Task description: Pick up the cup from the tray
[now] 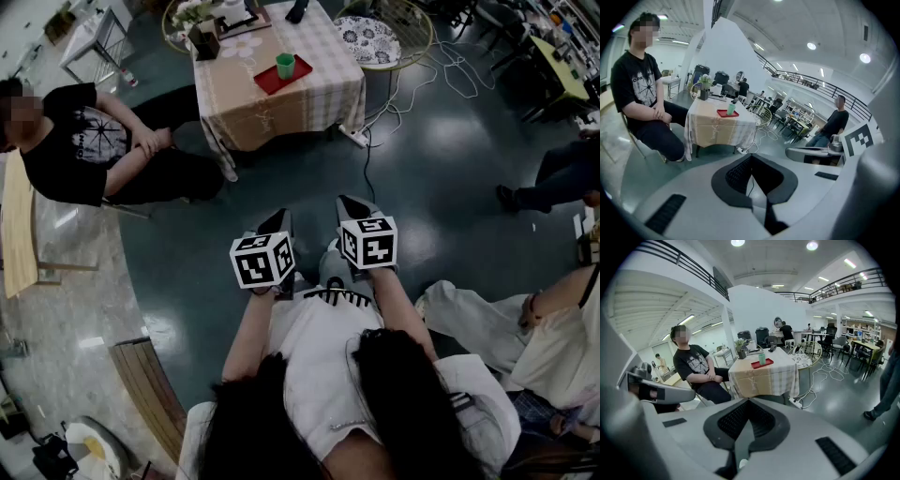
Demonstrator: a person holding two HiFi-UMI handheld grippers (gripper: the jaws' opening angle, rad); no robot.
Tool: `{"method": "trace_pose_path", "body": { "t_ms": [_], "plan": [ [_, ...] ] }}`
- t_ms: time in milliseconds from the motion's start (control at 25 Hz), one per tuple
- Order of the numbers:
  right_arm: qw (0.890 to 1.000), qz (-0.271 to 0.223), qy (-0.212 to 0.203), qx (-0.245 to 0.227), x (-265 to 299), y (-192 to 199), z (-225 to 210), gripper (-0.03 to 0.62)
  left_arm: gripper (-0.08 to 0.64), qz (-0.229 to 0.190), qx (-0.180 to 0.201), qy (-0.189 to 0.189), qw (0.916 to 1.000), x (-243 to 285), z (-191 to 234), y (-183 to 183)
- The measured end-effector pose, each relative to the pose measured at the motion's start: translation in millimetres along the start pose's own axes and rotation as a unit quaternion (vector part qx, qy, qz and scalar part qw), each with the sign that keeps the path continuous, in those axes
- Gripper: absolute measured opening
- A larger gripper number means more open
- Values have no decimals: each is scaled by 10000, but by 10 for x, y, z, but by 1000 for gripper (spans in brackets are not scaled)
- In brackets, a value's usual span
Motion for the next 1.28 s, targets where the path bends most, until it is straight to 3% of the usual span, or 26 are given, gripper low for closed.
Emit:
{"method": "trace_pose_path", "body": {
  "t_ms": [400,640,880,960,1080,1280],
  "plan": [
    [9997,34,-26,-255,64,12,-65,9,8,-6,-27,1,10000,89,-21,-23],
    [9987,-267,-226,368,86,-17,-259,11,8,17,-112,-37,9999,195,-37,-40],
    [9951,-539,-687,471,141,-115,-434,15,8,36,-260,-203,9994,299,-53,-65],
    [9936,-541,-920,378,169,-179,-483,62,8,-3,-319,-259,9992,364,-90,-117],
    [9904,-503,-1279,132,222,-312,-530,196,8,-76,-372,-328,9987,468,-140,-226],
    [9848,-593,-1583,-398,248,-593,-723,277,8,-225,-454,-409,9979,675,-277,-427]
  ]
}}
Point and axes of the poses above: the fingertips, and each gripper's own axes: x forward along the fingers, z to its left, y out of its underside, the point moved 9 cm from there along -x, backward along the fingers, and after that the axes turned 4 degrees about x, right-handed, at the moved point
